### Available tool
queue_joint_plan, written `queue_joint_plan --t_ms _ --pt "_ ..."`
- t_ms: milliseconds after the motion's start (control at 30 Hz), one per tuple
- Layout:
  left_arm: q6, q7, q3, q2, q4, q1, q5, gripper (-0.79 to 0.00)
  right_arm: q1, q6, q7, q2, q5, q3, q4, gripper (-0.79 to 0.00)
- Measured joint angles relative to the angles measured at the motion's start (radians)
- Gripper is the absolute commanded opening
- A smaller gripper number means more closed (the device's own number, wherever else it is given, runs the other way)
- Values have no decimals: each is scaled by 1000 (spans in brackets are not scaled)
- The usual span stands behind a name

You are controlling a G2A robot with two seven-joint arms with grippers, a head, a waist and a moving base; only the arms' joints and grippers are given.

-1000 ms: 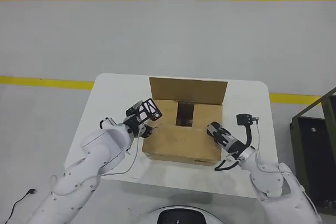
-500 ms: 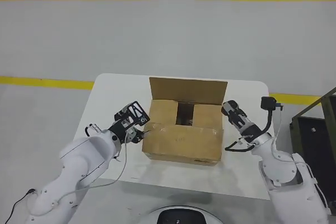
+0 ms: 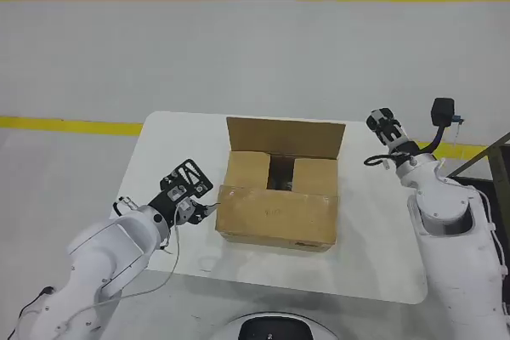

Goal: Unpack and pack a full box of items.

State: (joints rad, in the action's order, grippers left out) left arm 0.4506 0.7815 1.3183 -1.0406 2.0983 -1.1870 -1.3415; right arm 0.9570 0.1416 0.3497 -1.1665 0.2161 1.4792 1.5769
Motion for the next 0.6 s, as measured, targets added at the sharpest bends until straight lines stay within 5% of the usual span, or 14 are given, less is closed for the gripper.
queue_joint_plan --t_ms 333,600 --pt "0 0 0 0 0 0 0 0 -241 9 103 -33 -1 -201 -179 -785" --pt "0 0 0 0 0 0 0 0 -233 0 209 -31 43 -243 -151 -785"
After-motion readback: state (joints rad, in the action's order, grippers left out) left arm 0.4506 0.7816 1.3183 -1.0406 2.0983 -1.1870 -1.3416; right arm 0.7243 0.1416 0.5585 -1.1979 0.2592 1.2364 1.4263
